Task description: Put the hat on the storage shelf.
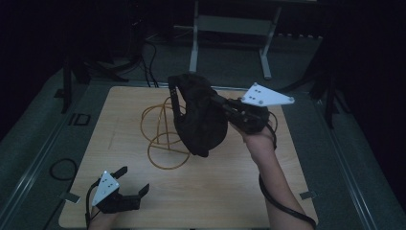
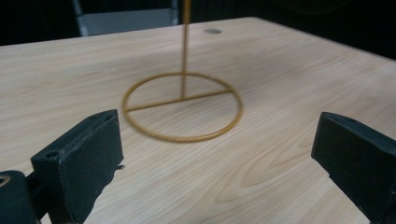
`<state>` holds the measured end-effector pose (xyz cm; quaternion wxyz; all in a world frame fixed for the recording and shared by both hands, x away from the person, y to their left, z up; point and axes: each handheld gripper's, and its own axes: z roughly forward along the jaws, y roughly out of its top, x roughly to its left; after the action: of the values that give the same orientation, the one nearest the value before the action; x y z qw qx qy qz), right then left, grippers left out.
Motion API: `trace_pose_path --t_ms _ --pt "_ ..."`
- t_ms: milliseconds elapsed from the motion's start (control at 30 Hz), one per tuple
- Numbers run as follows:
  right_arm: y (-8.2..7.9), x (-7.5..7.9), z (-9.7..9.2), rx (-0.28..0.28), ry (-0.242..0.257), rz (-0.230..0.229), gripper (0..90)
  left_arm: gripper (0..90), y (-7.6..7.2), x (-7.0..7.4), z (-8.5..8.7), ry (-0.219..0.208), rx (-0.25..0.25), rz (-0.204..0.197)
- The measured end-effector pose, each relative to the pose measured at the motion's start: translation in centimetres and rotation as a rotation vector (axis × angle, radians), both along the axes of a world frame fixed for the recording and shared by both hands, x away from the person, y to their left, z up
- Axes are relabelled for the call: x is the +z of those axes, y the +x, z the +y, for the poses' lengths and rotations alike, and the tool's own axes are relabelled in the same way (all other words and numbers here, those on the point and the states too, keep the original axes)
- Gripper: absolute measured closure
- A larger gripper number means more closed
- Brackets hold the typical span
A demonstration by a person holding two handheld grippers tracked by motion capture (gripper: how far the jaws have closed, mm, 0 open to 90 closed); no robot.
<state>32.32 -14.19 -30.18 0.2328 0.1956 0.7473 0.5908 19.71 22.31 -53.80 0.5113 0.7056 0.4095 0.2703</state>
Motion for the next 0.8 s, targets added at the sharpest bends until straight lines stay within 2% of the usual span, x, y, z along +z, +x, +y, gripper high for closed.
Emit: trace_pose_path --t_ms 67,200,300,533,667,800 --pt "0.4 -0.3 1.0 0.009 -0.008 0.016 88.6 2.4 0.0 -0.2 0.3 -0.006 0.021 -0.001" --pt "1.2 -1.0 2.8 0.028 -0.044 0.045 88.6 2.4 0.1 -0.3 0.5 0.009 0.049 -0.011" --pt "1.8 -1.5 4.0 0.043 -0.049 0.082 88.6 2.4 0.1 -0.5 0.6 0.003 0.05 -0.006" --pt "2.9 -2.5 6.5 0.073 -0.053 0.12 88.5 2.4 0.2 -0.7 0.7 -0.012 0.037 0.002" --pt "3.4 -3.2 8.0 0.083 -0.082 0.138 88.4 2.4 0.2 -0.9 0.6 -0.018 0.024 0.011" --pt "3.9 -4.1 9.2 0.086 -0.106 0.162 88.3 2.4 0.2 -0.9 0.5 -0.014 0.015 0.004"
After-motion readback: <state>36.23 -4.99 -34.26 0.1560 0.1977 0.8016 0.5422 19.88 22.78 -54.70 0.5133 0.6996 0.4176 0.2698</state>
